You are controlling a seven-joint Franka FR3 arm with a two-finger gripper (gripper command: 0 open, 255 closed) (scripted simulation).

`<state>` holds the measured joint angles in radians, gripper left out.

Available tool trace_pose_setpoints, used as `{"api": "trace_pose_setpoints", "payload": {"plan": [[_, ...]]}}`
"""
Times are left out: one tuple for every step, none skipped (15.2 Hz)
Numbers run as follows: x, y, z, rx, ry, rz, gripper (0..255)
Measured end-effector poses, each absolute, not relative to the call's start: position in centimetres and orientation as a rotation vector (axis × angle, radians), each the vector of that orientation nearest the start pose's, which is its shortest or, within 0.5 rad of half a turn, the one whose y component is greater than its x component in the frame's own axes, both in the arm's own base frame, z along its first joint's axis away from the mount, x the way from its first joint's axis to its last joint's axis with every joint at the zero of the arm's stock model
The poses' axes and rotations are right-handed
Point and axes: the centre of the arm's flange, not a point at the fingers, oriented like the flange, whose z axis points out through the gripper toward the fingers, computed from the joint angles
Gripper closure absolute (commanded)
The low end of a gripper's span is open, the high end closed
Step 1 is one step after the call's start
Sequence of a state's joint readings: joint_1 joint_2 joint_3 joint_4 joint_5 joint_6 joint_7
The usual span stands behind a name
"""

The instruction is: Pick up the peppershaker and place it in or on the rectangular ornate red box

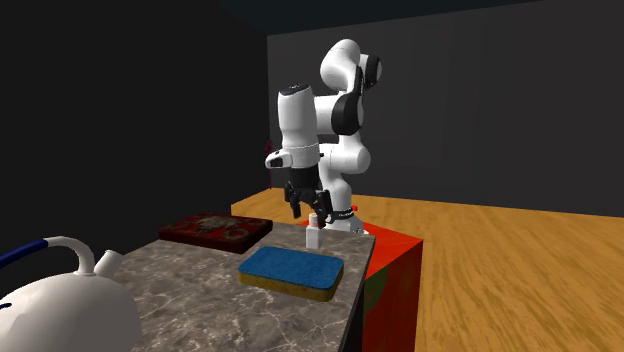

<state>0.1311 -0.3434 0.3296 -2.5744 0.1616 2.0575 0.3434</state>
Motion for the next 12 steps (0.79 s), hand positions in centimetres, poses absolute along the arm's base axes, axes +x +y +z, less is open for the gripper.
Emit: {"api": "trace_pose_setpoints", "payload": {"plan": [[35.1,18.0,35.6,-3.175,0.0,0.288,0],[35.1,18.0,35.1,-3.175,-0.001,0.288,0],[35.0,18.0,34.5,-3.175,-0.001,0.289,0],[35.0,17.9,34.0,-3.175,-0.001,0.289,0],[34.8,18.0,33.2,-3.175,-0.001,0.289,0],[34.8,17.9,32.9,-3.175,-0.001,0.289,0],[34.7,17.9,32.8,-3.175,-0.001,0.288,0],[34.7,17.9,32.7,-3.175,-0.001,0.288,0],[34.7,17.9,32.7,-3.175,-0.001,0.288,0],[34.7,17.9,32.6,-3.175,-0.001,0.288,0],[34.7,17.9,32.6,-3.174,-0.001,0.288,0],[34.7,17.8,32.6,-3.174,-0.001,0.287,0]]}}
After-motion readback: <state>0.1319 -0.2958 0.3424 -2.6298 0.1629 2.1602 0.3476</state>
